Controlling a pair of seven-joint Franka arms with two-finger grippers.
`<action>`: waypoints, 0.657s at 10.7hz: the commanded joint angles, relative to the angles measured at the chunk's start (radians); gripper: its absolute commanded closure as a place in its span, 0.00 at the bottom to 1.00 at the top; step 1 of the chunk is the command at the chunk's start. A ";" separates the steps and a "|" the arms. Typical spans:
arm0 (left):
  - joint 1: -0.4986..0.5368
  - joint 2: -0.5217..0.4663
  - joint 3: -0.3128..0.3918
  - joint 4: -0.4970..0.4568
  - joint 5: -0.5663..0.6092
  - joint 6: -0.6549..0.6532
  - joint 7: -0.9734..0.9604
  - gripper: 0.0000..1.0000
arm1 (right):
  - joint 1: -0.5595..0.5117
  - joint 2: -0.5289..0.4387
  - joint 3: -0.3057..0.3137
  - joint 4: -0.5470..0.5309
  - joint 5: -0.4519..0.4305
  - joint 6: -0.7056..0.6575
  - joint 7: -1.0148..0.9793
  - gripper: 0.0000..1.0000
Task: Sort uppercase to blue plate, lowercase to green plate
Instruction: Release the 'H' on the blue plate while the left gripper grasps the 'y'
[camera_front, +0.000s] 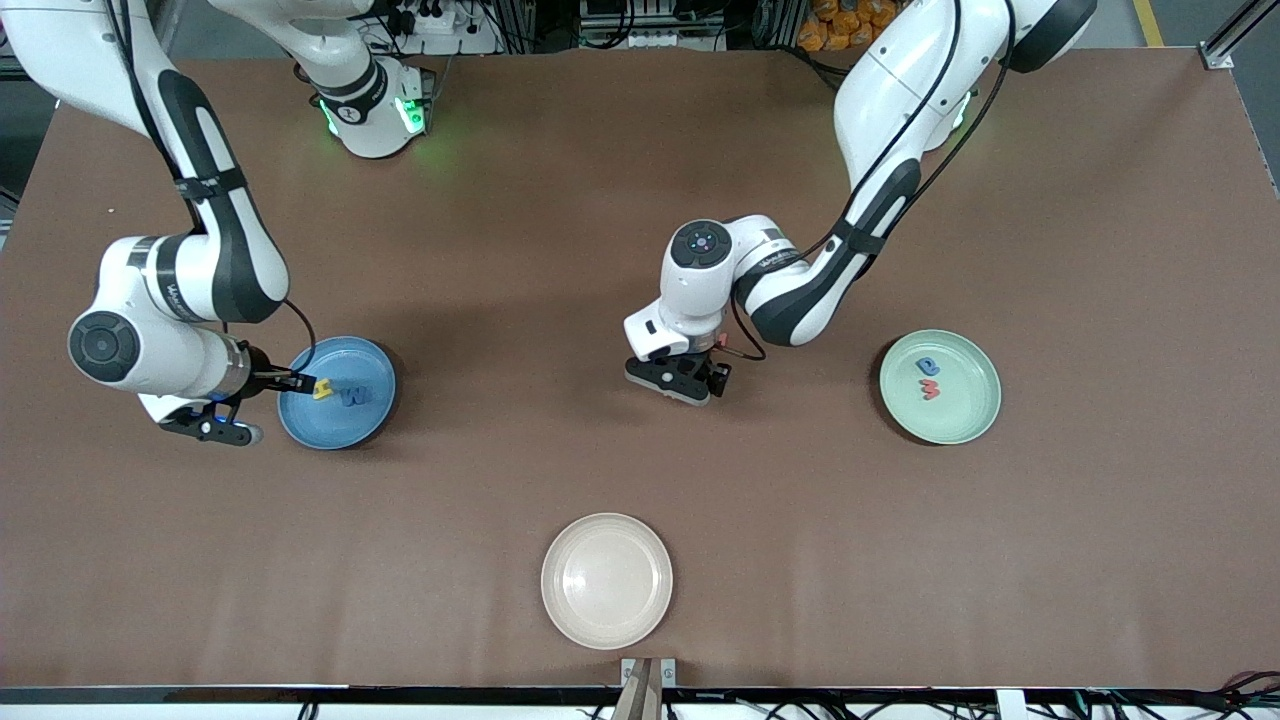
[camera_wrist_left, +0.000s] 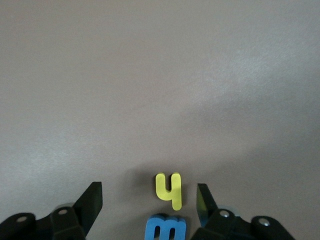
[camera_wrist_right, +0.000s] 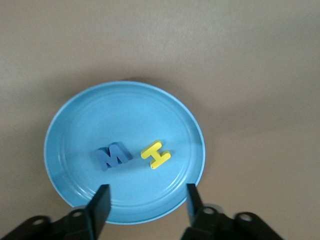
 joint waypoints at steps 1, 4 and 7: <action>-0.009 0.026 0.002 0.029 0.011 0.004 -0.012 0.18 | 0.011 -0.083 0.001 0.012 0.020 -0.042 -0.016 0.00; -0.029 0.040 0.003 0.038 0.000 0.004 -0.016 0.24 | 0.045 -0.158 0.005 0.038 0.022 -0.062 -0.018 0.00; -0.035 0.051 0.005 0.041 0.006 0.004 -0.030 0.28 | 0.070 -0.201 0.007 0.058 0.022 -0.071 -0.013 0.00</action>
